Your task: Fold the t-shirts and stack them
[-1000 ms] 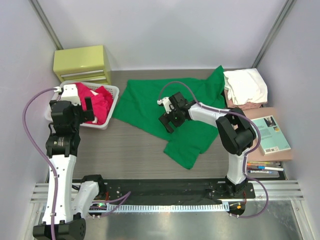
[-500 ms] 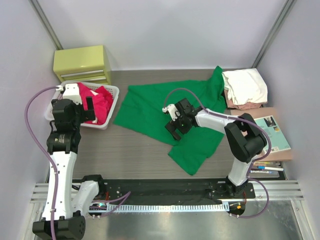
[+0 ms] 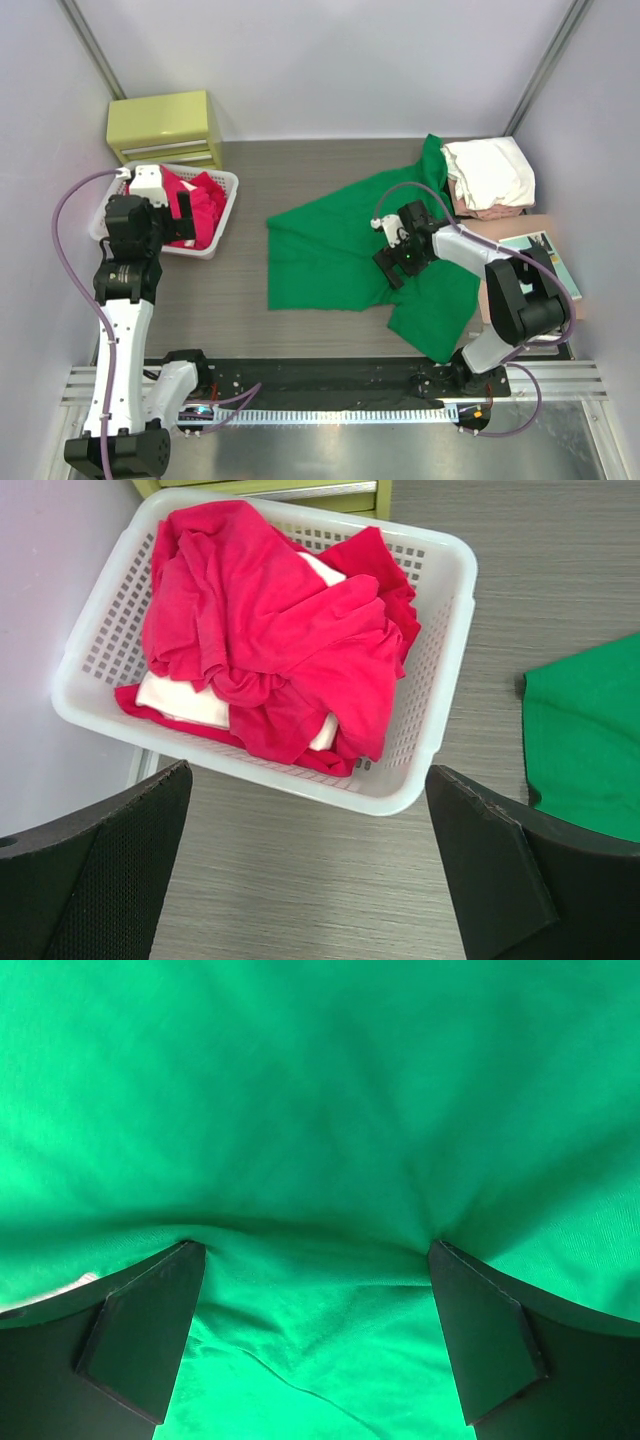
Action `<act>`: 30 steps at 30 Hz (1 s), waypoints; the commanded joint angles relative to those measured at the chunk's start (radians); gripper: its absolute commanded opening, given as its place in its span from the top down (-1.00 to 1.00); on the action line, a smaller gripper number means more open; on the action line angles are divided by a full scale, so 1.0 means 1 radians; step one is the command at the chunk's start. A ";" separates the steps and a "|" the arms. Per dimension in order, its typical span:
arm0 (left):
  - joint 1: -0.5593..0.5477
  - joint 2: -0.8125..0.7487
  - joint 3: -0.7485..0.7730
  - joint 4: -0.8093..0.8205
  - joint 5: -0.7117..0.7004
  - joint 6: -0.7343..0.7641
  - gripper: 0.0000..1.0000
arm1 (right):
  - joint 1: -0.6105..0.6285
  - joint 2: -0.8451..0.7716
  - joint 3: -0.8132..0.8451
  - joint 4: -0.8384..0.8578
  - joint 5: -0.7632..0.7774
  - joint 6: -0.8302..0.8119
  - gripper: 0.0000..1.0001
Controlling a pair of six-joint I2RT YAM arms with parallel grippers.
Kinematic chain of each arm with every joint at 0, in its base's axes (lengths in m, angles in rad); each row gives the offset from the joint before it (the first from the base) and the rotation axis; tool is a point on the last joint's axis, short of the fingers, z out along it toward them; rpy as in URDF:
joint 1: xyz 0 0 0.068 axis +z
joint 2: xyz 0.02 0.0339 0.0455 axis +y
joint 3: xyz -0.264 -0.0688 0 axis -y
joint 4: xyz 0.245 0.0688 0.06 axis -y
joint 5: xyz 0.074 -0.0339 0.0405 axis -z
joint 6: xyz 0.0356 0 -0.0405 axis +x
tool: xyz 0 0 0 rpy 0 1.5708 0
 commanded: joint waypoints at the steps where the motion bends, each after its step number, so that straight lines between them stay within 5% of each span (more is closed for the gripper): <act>1: 0.007 -0.026 0.006 0.017 0.081 -0.017 -1.00 | -0.023 -0.042 -0.003 -0.040 -0.004 -0.030 -1.00; 10: 0.007 -0.038 -0.022 -0.027 0.190 0.019 -1.00 | -0.022 -0.143 0.075 -0.033 -0.073 0.015 -1.00; 19: 0.007 -0.049 -0.056 -0.085 0.289 0.038 -1.00 | -0.020 -0.560 0.521 -0.210 -0.101 0.026 -1.00; 23: 0.007 0.043 0.097 -0.338 0.617 0.165 -0.99 | -0.097 -0.729 0.533 -0.210 0.040 0.000 -0.99; 27: 0.002 0.230 0.272 -0.814 1.089 0.366 -0.99 | -0.175 -0.866 0.384 -0.188 0.156 -0.056 -1.00; 30: -0.025 0.407 0.372 -1.042 1.237 0.536 -0.99 | -0.199 -0.930 0.255 -0.149 0.142 -0.039 -0.99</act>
